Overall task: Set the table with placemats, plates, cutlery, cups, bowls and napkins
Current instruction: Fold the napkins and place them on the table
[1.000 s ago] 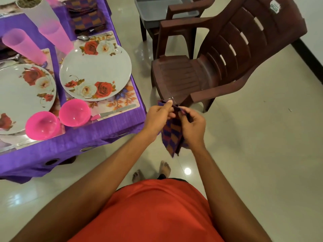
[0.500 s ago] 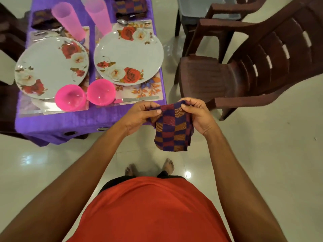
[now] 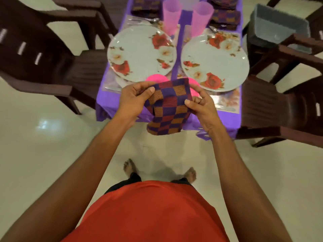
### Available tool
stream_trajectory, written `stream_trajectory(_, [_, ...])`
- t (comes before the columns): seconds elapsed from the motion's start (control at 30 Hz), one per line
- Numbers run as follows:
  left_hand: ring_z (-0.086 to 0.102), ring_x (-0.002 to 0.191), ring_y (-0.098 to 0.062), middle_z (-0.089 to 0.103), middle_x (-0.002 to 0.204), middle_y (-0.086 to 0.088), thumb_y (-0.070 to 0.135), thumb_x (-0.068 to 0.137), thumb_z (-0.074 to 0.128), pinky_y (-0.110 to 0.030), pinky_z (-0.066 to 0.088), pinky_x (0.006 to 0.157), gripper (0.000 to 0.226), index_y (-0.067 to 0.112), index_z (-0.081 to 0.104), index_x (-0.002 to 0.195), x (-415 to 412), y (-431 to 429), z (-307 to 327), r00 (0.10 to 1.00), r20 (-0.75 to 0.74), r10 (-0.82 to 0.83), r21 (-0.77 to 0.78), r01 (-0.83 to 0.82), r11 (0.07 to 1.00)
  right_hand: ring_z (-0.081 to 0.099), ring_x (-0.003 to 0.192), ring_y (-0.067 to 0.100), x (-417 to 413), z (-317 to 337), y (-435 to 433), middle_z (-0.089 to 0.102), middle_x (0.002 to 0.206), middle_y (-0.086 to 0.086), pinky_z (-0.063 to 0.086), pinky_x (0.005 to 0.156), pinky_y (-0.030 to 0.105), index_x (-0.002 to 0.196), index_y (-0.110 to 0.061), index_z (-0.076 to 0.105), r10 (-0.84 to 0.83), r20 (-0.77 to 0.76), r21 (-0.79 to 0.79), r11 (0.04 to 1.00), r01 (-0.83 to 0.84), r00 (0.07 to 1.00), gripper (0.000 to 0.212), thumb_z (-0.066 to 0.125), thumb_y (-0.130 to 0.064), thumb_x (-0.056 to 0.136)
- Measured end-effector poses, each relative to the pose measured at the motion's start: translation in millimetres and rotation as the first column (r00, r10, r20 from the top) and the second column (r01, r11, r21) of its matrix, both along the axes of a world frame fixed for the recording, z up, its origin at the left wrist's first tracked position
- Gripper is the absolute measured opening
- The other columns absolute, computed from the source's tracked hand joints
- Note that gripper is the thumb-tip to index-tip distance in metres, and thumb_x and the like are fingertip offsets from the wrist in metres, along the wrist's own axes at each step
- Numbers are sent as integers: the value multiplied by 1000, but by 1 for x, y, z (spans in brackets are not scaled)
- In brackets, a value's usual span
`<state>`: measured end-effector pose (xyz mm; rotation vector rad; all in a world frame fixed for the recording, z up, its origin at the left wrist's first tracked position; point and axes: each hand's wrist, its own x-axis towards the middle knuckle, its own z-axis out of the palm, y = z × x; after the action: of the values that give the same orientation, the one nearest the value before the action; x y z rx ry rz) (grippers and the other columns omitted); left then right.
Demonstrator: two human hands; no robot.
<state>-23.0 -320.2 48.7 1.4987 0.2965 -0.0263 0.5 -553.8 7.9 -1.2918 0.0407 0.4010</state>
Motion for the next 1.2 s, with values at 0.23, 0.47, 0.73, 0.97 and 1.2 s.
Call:
stream_trajectory(0.23, [73, 82, -14, 77, 92, -5, 1, 94, 62, -27, 60, 70, 18, 12, 71, 105, -3, 160, 23, 985, -70, 160, -114, -168, 979, 72, 86, 16, -21, -37, 184, 77, 94, 2, 59, 74, 33, 129, -19, 54, 183, -65, 4, 983, -183, 981, 64, 70, 13, 77])
stream_trajectory(0.47, [71, 89, -19, 73, 96, -10, 1, 95, 61, -30, 61, 76, 17, 7, 70, 109, -7, 278, 32, 950, 15, 313, 140, -312, 940, 69, 80, 13, 13, -42, 292, 73, 84, -4, 57, 73, 28, 125, -18, 61, 125, -38, -37, 991, -126, 992, 41, 61, 3, 89])
stream_trajectory(0.73, [71, 86, -15, 72, 95, -4, 4, 96, 60, -33, 62, 77, 17, 15, 67, 106, 42, 352, 20, 838, -172, 518, -96, -538, 838, 68, 111, 33, 49, -49, 364, 71, 119, 17, 58, 89, 45, 142, -25, 47, 400, -151, 36, 916, -399, 904, 70, 76, -5, 82])
stream_trajectory(0.97, [66, 77, -12, 70, 79, 1, -2, 95, 59, -24, 57, 68, 21, 17, 68, 95, 100, 422, 14, 945, -23, 326, 206, -314, 927, 67, 107, 32, 114, -51, 383, 69, 112, 14, 59, 83, 41, 136, -29, 53, 269, -151, 23, 963, -269, 951, 59, 64, 6, 89])
stream_trajectory(1.2, [68, 80, -7, 69, 82, 0, -2, 97, 55, -23, 56, 69, 20, 14, 67, 102, 168, 426, 3, 931, -44, 362, 51, -360, 932, 71, 98, 25, 188, -13, 378, 72, 102, 9, 61, 73, 31, 142, -19, 47, 63, -137, 97, 994, -50, 989, 56, 62, 3, 92])
